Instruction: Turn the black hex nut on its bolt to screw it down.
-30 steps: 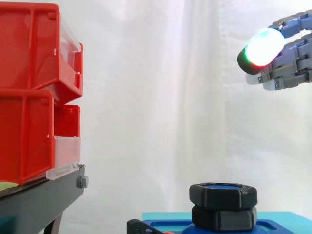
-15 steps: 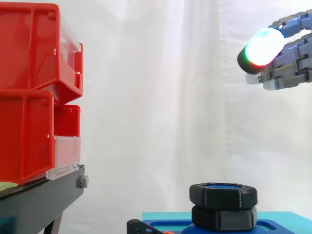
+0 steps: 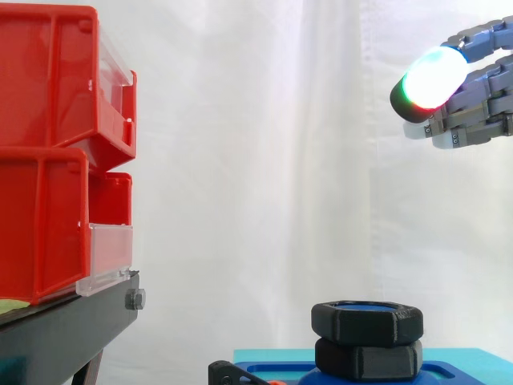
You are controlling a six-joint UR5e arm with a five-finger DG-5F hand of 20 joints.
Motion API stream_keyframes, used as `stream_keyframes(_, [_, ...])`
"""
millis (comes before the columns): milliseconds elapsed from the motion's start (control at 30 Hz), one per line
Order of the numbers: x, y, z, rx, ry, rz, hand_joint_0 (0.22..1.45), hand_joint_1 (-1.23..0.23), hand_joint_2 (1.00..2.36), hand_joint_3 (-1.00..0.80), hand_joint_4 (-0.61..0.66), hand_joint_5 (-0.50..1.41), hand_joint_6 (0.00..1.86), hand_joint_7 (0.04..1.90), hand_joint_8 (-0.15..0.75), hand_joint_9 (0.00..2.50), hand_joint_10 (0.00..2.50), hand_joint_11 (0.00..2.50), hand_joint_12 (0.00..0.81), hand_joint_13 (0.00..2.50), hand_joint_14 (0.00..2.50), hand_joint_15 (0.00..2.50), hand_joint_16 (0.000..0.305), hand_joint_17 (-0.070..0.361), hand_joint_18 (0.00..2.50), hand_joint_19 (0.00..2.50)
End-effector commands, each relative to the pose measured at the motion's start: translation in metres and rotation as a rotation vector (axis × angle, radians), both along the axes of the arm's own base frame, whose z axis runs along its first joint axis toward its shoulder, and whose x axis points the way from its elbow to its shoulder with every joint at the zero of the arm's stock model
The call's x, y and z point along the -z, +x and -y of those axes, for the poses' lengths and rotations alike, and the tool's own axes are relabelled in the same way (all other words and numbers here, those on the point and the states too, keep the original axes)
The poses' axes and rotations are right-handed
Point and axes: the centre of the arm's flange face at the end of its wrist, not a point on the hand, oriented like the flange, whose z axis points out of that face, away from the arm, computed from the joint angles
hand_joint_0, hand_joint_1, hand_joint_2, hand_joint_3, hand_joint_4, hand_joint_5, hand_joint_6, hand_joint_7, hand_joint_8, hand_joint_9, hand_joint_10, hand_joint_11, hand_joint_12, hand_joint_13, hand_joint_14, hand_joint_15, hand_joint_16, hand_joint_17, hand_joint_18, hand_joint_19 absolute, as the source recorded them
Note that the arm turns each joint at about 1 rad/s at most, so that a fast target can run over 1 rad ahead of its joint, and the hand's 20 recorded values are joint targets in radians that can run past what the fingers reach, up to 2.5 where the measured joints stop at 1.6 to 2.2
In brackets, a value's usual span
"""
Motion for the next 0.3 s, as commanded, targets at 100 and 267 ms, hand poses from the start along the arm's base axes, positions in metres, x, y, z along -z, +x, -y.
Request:
stream_keyframes(100, [-0.0004,-0.0002,0.0001,0.001,0.000,0.001,0.50,-0.48,1.00,-0.48,0.26,-0.23,0.50,0.62,0.239,0.22,0.00,0.00,0.292,0.11,0.00,0.00,0.041,0.092,0.00,0.02])
stream_keyframes(267, [0.0005,0.0002,0.0000,0.001,0.000,-0.001,0.50,-0.48,1.00,-0.48,0.27,-0.23,0.50,0.61,0.243,0.23,0.00,0.00,0.293,0.12,0.00,0.00,0.041,0.092,0.00,0.03])
